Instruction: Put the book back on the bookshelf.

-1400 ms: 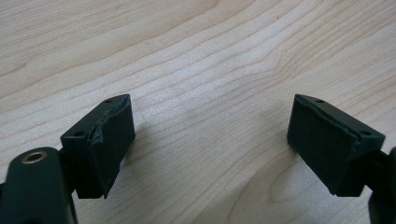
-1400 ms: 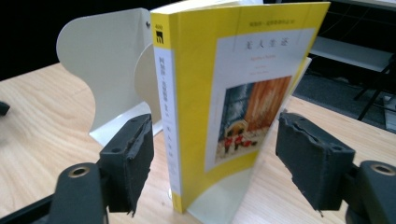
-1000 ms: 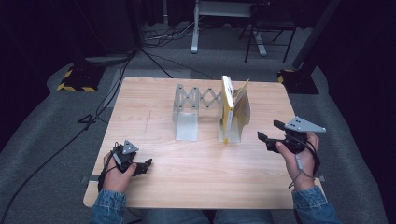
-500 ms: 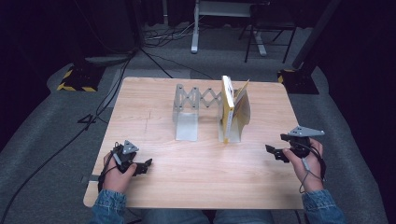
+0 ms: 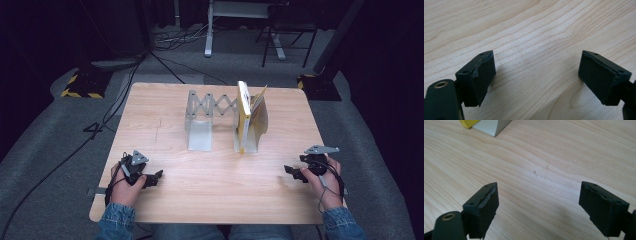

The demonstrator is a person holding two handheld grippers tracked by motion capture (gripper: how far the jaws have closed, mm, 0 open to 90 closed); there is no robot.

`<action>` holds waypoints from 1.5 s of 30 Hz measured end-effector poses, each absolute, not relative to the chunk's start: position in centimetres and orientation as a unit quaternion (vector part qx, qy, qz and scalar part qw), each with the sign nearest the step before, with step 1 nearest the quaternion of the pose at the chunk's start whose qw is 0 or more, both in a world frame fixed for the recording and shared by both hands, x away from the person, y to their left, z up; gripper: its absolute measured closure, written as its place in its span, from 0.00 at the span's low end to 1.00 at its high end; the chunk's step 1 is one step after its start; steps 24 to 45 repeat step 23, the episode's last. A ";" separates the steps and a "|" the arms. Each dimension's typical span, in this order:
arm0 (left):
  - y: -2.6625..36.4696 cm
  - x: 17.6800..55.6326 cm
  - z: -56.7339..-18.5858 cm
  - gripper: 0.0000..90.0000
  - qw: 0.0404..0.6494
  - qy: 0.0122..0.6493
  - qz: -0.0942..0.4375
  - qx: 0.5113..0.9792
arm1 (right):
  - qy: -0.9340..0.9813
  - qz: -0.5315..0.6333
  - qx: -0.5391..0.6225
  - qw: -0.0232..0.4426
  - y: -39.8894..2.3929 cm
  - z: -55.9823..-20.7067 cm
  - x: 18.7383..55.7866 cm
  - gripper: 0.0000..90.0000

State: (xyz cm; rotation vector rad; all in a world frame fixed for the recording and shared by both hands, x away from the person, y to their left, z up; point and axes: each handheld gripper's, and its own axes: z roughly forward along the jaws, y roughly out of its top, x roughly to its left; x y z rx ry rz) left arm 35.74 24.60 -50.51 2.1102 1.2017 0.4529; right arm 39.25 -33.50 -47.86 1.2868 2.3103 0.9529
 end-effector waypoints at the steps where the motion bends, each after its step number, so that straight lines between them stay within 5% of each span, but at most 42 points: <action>1: 24.6 35.8 -50.5 0.16 0.330 0.459 0.174 0.807 | 0.811 0.333 0.452 0.165 -33.5 -48.1 39.2 0.19; 45: 24.6 35.7 -50.5 0.16 0.329 0.458 0.176 0.807 | 0.801 0.347 0.446 0.198 -33.0 -50.5 38.1 0.13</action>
